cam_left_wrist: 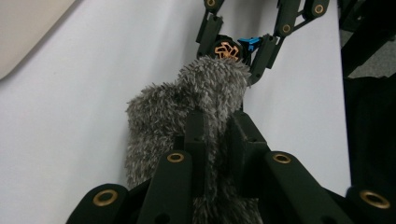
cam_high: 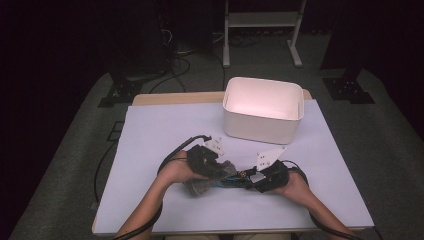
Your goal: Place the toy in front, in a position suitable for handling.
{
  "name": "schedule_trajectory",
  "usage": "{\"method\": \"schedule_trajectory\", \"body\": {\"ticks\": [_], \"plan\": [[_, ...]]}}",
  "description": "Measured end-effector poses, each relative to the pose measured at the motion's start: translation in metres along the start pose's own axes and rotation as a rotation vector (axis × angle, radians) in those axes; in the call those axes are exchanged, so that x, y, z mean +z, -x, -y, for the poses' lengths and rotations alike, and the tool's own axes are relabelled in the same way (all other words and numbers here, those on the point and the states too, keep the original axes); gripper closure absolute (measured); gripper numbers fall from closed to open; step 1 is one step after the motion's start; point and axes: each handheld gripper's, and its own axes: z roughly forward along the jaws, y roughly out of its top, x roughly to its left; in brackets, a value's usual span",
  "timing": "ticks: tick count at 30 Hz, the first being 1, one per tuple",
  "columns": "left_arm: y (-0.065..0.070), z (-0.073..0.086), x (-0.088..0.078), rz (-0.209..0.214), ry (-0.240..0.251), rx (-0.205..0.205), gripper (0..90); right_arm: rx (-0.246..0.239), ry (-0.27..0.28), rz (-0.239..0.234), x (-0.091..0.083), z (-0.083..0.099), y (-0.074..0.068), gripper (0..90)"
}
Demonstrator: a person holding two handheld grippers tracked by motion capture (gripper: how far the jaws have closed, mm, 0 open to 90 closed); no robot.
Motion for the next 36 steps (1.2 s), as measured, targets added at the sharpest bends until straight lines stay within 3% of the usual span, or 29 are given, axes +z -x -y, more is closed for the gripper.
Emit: {"method": "schedule_trajectory", "body": {"ticks": [11, 14, 22, 26, 36], "plan": [[0.007, 0.005, -0.001, 0.02, 0.023, 0.002, 79.0, 0.033, -0.007, -0.009, -0.001, -0.007, -0.01, 35.6], [0.01, 0.007, -0.002, 0.033, 0.024, 0.004, 79.0, 0.067, 0.01, -0.027, -0.002, -0.008, -0.009, 31.2], [0.015, 0.008, -0.003, 0.05, 0.019, 0.014, 79.0, 0.119, 0.015, -0.048, -0.004, -0.007, -0.008, 25.3], [0.018, 0.009, -0.003, 0.058, 0.015, 0.018, 79.1, 0.168, 0.02, -0.082, -0.005, -0.006, -0.007, 21.3], [0.031, 0.013, 0.0, 0.094, -0.015, 0.044, 79.1, 0.207, 0.003, -0.088, -0.005, -0.002, -0.008, 18.1]]}}
